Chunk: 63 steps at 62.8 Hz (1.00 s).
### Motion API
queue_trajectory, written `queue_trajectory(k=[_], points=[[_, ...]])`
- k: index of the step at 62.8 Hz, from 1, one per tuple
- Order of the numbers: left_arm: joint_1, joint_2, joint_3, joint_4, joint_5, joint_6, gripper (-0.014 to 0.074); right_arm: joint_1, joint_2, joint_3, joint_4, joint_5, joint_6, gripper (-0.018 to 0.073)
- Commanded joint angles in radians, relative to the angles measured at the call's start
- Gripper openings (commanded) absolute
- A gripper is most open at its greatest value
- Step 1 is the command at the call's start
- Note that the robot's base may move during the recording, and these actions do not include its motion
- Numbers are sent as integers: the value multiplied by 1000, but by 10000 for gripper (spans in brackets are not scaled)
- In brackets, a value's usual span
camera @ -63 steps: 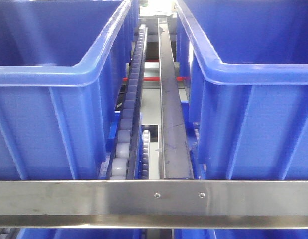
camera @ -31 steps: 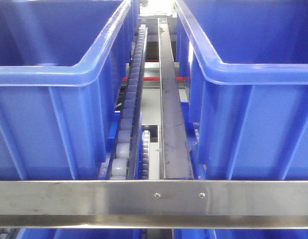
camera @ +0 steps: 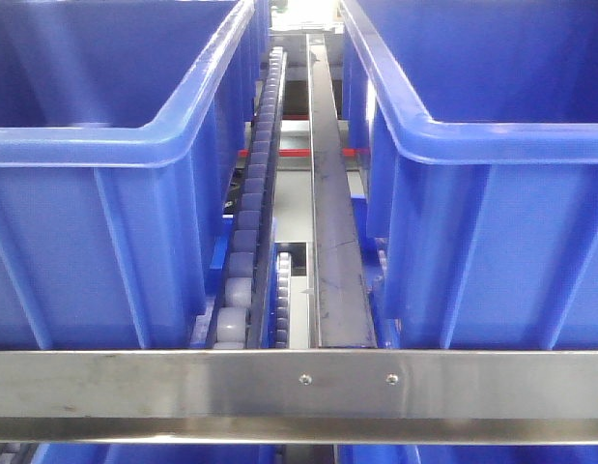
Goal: Pick and sort blue part to right shelf
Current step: 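Lower both held parts down into the blue bins, then open both grippers to release the parts into the bins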
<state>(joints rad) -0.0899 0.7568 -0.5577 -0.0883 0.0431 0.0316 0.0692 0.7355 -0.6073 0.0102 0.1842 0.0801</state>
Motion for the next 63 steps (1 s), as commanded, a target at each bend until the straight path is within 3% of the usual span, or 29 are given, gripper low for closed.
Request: queue_trajectory(k=[1, 6, 16, 38, 47, 52, 58, 63], points=[[2, 68, -62, -35, -127, 0, 492, 0, 35, -34, 3, -140, -8, 428], [2, 112, -79, -77, -127, 0, 549, 0, 67, -34, 13, -139, -6, 503], [2, 176, -106, -79, -127, 0, 556, -1, 109, -34, 40, -142, -6, 606], [2, 187, -118, -79, -127, 0, 553, -1, 117, -35, 40, -192, -6, 613], [2, 157, -118, -79, -97, 0, 448, -1, 113, -35, 39, -191, -6, 606], [2, 124, -118, -79, -43, 0, 314, -1, 102, -35, 39, -191, -6, 518], [2, 80, -118, -79, -17, 0, 125, -1, 82, -35, 39, -191, -6, 281], [2, 49, -118, -72, -17, 0, 136, -1, 66, -35, 39, -193, -6, 76]])
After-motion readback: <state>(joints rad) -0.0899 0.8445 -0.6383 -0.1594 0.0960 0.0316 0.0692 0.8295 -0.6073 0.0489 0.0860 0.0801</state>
